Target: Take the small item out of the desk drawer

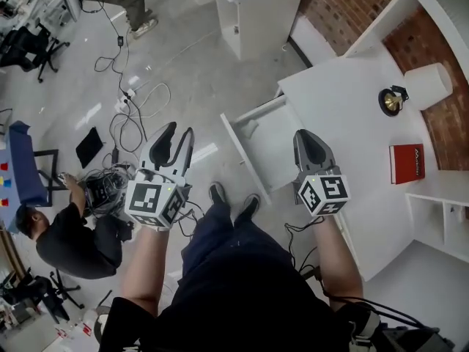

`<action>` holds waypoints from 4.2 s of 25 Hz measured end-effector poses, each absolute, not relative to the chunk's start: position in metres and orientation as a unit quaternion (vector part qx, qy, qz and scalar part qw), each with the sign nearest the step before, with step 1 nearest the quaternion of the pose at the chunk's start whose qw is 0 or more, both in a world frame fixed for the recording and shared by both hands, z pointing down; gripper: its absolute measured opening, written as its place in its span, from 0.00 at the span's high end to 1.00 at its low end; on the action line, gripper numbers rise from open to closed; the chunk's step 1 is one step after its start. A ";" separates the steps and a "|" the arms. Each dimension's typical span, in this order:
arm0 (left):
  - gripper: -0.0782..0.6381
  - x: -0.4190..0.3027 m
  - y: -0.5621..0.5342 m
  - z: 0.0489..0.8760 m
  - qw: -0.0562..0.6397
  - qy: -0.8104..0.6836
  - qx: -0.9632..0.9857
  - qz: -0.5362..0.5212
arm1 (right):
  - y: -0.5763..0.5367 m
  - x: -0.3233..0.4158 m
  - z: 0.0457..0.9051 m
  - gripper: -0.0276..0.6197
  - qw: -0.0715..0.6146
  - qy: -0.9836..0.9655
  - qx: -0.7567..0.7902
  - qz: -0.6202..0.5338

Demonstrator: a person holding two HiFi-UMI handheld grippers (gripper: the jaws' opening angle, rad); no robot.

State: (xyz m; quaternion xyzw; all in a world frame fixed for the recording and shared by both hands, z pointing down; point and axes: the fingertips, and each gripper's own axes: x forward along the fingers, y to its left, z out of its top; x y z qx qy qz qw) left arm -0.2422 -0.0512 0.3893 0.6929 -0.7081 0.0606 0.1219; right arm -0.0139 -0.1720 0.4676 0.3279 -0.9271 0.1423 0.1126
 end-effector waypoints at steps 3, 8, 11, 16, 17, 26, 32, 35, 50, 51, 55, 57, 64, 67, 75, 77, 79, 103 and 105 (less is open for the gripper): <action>0.69 -0.259 -0.064 0.415 0.146 -0.707 0.689 0.067 | -0.183 -0.030 0.496 0.91 0.135 -0.922 0.323 0.166; 0.69 -0.277 -0.098 0.458 0.183 -0.690 0.696 0.075 | -0.203 -0.052 0.536 0.90 0.165 -0.913 0.319 0.195; 0.69 -0.288 -0.122 0.474 0.192 -0.678 0.704 0.084 | -0.216 -0.061 0.564 0.87 0.193 -0.907 0.308 0.211; 0.69 -0.313 -0.139 0.503 0.218 -0.671 0.703 0.089 | -0.222 -0.079 0.623 0.82 0.241 -0.899 0.267 0.249; 0.69 -0.316 -0.141 0.508 0.224 -0.669 0.703 0.090 | -0.223 -0.082 0.634 0.81 0.254 -0.897 0.261 0.250; 0.69 -0.342 -0.141 0.548 0.265 -0.659 0.696 0.107 | -0.229 -0.104 0.726 0.75 0.301 -0.848 0.258 0.353; 0.69 -0.355 -0.150 0.564 0.279 -0.657 0.691 0.113 | -0.229 -0.118 0.775 0.72 0.321 -0.816 0.247 0.413; 0.69 -0.362 -0.156 0.572 0.282 -0.655 0.691 0.118 | -0.233 -0.126 0.799 0.72 0.327 -0.796 0.252 0.442; 0.69 -0.381 -0.148 0.610 0.312 -0.645 0.681 0.154 | -0.226 -0.158 0.901 0.64 0.401 -0.736 0.233 0.494; 0.69 -0.382 -0.147 0.613 0.314 -0.644 0.680 0.155 | -0.227 -0.159 0.907 0.64 0.397 -0.731 0.239 0.502; 0.69 -0.381 -0.143 0.622 0.310 -0.643 0.679 0.172 | -0.225 -0.164 0.922 0.64 0.384 -0.717 0.247 0.526; 0.69 -0.380 -0.142 0.623 0.299 -0.642 0.681 0.186 | -0.224 -0.163 0.925 0.68 0.390 -0.716 0.247 0.523; 0.69 -0.378 -0.148 0.615 0.293 -0.636 0.691 0.179 | -0.223 -0.161 0.911 0.77 0.394 -0.729 0.251 0.500; 0.70 -0.371 -0.148 0.605 0.284 -0.635 0.696 0.175 | -0.220 -0.153 0.896 0.77 0.400 -0.742 0.250 0.476; 0.70 -0.344 -0.148 0.573 0.266 -0.633 0.711 0.149 | -0.219 -0.128 0.825 0.77 0.385 -0.790 0.262 0.398; 0.70 -0.339 -0.149 0.562 0.263 -0.634 0.714 0.138 | -0.222 -0.121 0.800 0.77 0.376 -0.801 0.275 0.376; 0.70 -0.331 -0.147 0.550 0.257 -0.636 0.716 0.126 | -0.220 -0.109 0.776 0.77 0.365 -0.812 0.286 0.355; 0.70 -0.197 -0.122 0.414 0.148 -0.645 0.748 0.050 | -0.195 0.054 0.464 0.77 0.148 -0.885 0.417 0.143; 0.70 -0.187 -0.120 0.404 0.139 -0.644 0.751 0.045 | -0.194 0.070 0.445 0.77 0.132 -0.883 0.430 0.131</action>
